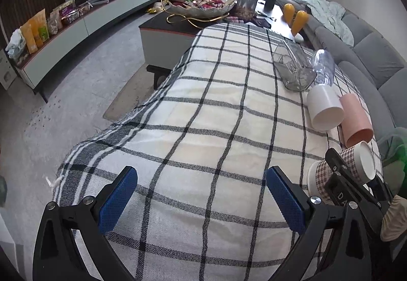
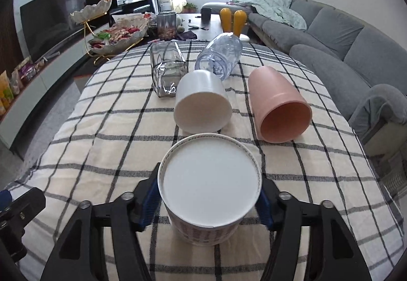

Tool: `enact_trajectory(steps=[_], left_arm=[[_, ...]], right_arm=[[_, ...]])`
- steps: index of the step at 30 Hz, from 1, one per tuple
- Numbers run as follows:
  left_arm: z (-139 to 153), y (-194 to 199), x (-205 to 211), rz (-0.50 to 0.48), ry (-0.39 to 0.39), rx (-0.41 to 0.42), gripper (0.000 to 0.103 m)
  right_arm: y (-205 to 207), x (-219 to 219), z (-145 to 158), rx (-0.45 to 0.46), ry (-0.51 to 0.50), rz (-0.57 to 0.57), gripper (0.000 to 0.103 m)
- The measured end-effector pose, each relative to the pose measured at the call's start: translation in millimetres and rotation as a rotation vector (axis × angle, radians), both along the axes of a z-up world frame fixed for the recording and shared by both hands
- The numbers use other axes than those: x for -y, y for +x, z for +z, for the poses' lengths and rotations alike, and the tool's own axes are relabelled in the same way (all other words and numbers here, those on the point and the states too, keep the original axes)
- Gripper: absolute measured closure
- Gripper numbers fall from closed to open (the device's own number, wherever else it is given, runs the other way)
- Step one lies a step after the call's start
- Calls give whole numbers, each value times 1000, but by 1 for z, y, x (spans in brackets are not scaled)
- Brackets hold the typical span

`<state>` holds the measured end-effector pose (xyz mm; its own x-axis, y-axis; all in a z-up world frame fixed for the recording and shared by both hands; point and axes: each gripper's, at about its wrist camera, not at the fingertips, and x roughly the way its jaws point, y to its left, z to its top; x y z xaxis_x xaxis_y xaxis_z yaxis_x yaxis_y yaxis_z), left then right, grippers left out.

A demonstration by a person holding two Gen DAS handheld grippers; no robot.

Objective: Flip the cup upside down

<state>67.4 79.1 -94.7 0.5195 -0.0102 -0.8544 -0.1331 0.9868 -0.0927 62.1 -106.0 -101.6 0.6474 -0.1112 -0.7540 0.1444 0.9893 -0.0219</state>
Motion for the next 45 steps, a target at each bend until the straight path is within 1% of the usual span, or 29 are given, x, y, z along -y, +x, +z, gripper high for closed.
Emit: enact_trajectory(steps=[5, 8, 12, 14, 17, 20, 23, 26, 32, 37, 45], left_arm=[[16, -6, -1, 8, 1, 23, 0], [31, -12, 2, 6, 6, 58, 0], [59, -21, 12, -8, 6, 136, 0], [71, -26, 19, -15, 9, 174, 0], [91, -35, 33, -35, 17, 247, 0], [106, -41, 45, -55, 31, 311, 0], [118, -45, 53, -63, 37, 364, 0], [129, -47, 59, -58, 33, 405, 0], [140, -51, 69, -66, 66, 464, 0], [144, -56, 76, -76, 99, 487, 0], [149, -61, 77, -75, 112, 506, 0]], right_arm=[[-7, -1, 20, 36, 8, 13, 19], [-15, 4, 36, 61, 21, 11, 18], [-28, 17, 62, 105, 26, 0, 14], [-36, 25, 78, 133, 10, -11, 8], [-46, 38, 97, 169, -3, -24, 7], [-56, 50, 112, 203, -8, -42, 3], [-64, 61, 123, 236, 2, -54, 1], [-69, 69, 130, 249, 13, -57, 1], [-79, 79, 139, 275, 35, -49, 1], [-85, 81, 142, 292, 28, -38, 1], [-90, 83, 148, 318, 29, -41, 1]])
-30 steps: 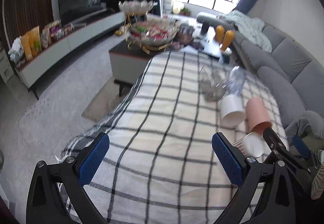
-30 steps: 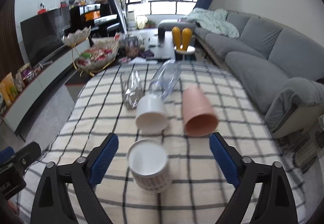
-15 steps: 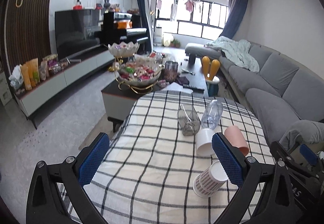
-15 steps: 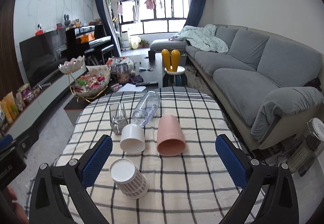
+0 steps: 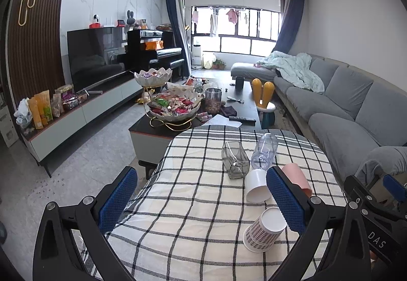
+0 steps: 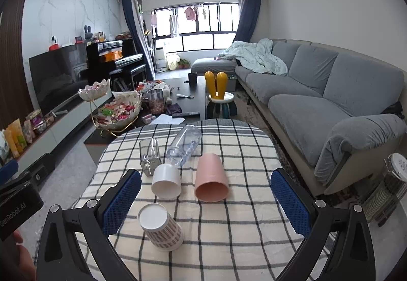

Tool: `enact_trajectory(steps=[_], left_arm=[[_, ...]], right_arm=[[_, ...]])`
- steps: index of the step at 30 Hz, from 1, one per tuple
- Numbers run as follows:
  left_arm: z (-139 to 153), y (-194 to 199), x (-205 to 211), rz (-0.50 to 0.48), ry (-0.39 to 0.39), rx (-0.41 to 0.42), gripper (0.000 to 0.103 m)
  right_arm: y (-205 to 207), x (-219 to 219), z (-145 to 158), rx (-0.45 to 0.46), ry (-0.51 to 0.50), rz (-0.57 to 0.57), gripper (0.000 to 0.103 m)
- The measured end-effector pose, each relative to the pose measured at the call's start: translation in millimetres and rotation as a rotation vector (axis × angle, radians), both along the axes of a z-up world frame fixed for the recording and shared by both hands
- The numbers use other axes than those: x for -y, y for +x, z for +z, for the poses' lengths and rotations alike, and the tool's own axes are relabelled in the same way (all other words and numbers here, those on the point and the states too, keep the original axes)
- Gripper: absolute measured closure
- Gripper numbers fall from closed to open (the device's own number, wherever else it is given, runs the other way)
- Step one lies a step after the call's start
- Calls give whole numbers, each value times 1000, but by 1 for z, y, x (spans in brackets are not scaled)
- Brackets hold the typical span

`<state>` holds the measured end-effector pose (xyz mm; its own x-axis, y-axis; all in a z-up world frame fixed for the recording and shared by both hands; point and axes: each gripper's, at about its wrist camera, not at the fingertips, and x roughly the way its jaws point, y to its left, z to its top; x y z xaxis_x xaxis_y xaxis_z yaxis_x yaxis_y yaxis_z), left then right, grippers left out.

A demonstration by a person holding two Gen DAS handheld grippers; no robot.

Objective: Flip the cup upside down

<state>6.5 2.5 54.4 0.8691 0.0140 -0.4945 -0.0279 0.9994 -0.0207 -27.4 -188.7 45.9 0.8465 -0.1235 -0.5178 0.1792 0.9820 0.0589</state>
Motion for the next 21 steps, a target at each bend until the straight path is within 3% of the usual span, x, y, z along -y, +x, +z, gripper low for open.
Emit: enact_trajectory(steps=[21], left_arm=[[-1, -3, -4, 1, -12, -5, 0]], right_arm=[[-4, -6, 5, 14, -10, 8, 1]])
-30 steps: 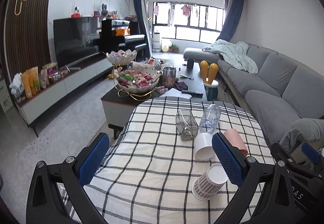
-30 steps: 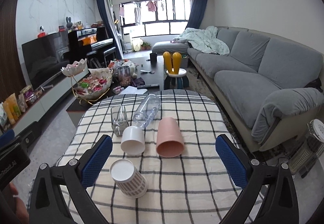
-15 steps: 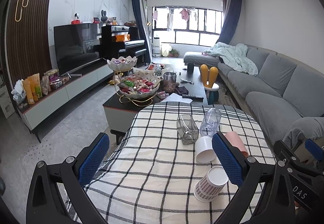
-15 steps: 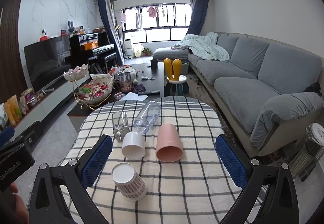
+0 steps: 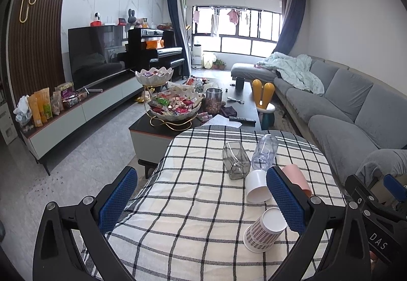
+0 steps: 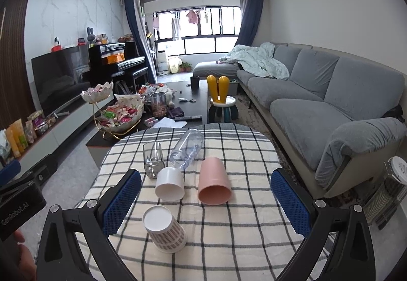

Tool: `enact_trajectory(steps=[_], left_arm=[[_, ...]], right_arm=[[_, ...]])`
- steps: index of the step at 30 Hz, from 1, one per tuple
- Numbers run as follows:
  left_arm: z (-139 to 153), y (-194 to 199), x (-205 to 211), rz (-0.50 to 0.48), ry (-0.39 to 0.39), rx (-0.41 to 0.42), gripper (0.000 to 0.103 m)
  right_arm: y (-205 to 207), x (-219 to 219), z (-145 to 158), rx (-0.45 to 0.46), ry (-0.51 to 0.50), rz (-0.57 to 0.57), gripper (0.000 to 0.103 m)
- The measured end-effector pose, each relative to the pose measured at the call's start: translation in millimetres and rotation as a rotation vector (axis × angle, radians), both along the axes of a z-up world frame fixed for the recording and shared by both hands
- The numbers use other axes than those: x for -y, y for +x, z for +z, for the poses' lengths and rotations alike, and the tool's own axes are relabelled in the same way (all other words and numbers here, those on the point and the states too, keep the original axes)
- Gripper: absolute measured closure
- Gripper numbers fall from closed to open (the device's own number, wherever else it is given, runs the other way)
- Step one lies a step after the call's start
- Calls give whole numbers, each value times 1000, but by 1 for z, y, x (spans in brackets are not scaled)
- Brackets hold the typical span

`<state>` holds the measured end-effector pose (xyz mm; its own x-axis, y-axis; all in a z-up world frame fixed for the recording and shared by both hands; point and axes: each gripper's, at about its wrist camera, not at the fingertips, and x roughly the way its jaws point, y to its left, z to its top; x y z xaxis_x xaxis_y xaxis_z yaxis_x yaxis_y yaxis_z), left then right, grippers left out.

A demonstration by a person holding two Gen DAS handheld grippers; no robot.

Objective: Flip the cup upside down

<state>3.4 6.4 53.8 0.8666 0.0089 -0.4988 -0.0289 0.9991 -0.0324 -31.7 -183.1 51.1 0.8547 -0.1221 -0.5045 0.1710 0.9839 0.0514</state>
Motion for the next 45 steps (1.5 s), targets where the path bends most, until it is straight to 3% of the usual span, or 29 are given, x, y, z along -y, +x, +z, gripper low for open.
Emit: enact_trajectory(steps=[45], left_arm=[[-3, 5, -4, -9, -13, -17, 0]], right_arm=[[2, -2, -1, -9, 3, 1, 1]])
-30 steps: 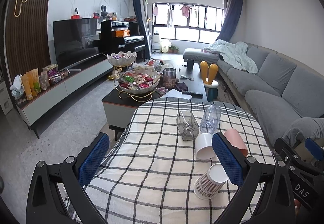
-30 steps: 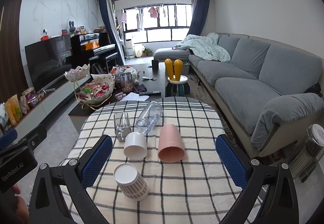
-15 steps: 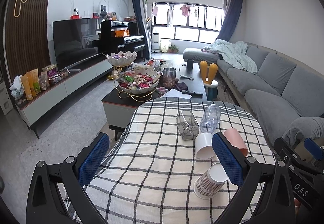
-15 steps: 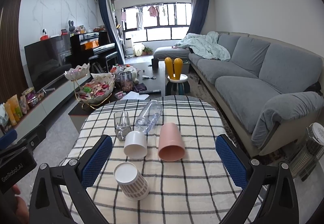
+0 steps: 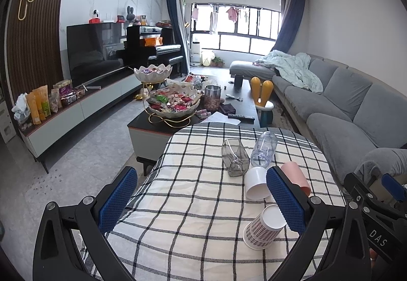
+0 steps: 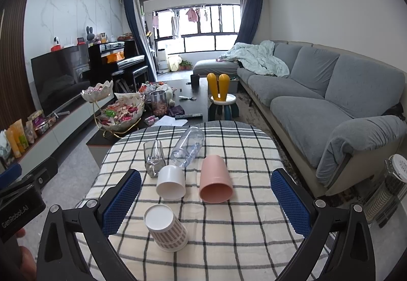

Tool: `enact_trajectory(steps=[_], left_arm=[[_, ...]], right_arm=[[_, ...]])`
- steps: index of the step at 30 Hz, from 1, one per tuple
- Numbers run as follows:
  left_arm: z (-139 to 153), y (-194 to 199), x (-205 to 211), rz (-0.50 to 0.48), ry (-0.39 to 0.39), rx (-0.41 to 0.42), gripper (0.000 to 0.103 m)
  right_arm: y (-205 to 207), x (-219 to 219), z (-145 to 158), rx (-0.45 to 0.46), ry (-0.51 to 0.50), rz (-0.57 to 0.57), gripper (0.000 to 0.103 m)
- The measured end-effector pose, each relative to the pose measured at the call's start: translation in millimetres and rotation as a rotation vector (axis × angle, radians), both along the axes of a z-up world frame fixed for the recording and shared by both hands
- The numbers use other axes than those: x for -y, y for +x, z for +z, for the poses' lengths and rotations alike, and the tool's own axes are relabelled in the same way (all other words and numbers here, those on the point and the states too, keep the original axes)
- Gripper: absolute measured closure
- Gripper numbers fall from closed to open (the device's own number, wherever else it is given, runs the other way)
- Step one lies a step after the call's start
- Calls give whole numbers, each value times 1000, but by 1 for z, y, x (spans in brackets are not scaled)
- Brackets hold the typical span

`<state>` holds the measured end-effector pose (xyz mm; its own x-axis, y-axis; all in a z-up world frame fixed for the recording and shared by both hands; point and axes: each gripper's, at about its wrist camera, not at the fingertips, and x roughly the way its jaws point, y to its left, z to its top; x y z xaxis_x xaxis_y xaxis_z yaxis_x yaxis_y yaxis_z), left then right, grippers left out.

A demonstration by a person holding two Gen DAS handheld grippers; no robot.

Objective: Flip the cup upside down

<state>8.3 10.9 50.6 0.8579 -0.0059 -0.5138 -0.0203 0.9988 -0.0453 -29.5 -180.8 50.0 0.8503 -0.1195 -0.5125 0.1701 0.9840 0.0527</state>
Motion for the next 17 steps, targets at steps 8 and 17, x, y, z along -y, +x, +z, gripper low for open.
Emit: enact_trajectory(steps=[8, 17], left_arm=[[0, 0, 1, -19, -12, -14, 0], [-8, 7, -1, -1, -17, -63, 0]], right_arm=[[0, 0, 0, 1, 0, 0, 1], [1, 3, -5, -10, 6, -12, 1]])
